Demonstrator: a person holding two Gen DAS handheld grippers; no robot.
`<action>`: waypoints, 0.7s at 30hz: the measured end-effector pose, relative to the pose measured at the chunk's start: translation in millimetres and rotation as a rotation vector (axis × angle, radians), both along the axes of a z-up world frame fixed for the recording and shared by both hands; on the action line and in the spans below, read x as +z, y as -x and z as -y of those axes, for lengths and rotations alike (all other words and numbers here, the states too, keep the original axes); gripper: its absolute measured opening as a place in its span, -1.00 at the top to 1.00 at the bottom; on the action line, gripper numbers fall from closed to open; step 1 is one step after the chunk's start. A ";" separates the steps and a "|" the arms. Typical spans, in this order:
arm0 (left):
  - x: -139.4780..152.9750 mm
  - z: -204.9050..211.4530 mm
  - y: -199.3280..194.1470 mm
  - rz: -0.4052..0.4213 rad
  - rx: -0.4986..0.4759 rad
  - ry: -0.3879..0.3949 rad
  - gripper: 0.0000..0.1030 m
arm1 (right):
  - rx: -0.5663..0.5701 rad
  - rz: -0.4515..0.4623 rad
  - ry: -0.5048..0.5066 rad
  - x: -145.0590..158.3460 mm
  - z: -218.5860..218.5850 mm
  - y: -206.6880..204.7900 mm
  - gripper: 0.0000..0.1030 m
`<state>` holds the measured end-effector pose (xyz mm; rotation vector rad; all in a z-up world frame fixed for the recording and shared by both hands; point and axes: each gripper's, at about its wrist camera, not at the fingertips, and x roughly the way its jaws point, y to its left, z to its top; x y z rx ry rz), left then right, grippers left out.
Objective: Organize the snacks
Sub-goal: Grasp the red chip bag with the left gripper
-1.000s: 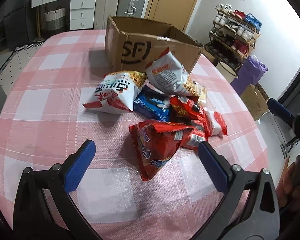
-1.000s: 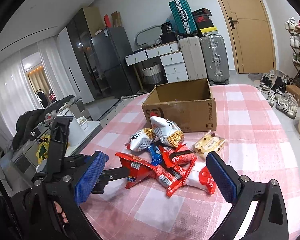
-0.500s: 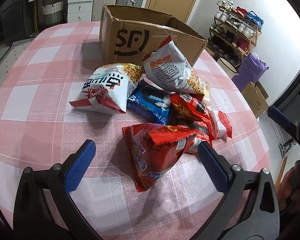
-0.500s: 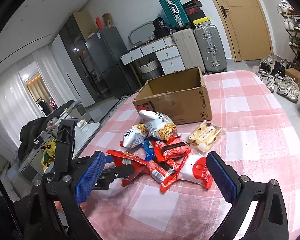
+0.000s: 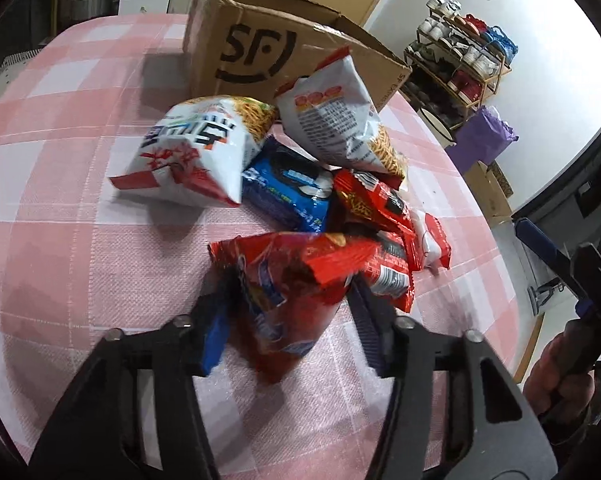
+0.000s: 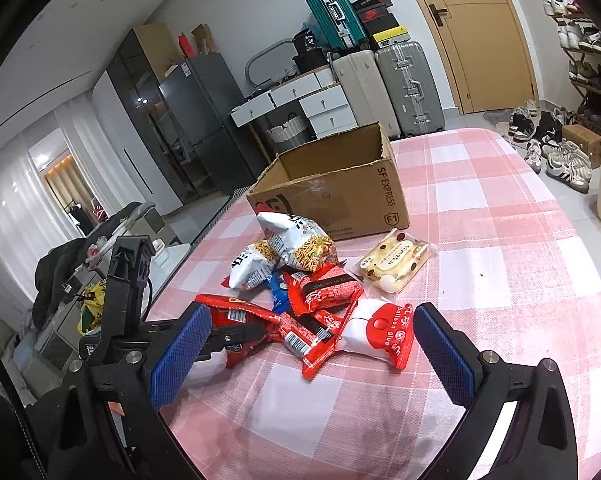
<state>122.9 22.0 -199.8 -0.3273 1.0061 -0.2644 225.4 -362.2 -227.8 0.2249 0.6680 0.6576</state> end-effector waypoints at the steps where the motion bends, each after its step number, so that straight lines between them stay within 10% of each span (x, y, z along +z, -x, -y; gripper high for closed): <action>1: -0.4 -1.6 -0.9 -0.001 -0.004 0.009 0.16 | 0.002 0.003 0.001 0.1 -0.7 1.1 -0.99; 21: 16.2 -9.6 20.9 0.069 -0.005 0.004 0.18 | 0.019 0.008 0.041 -1.1 -13.7 5.5 -0.99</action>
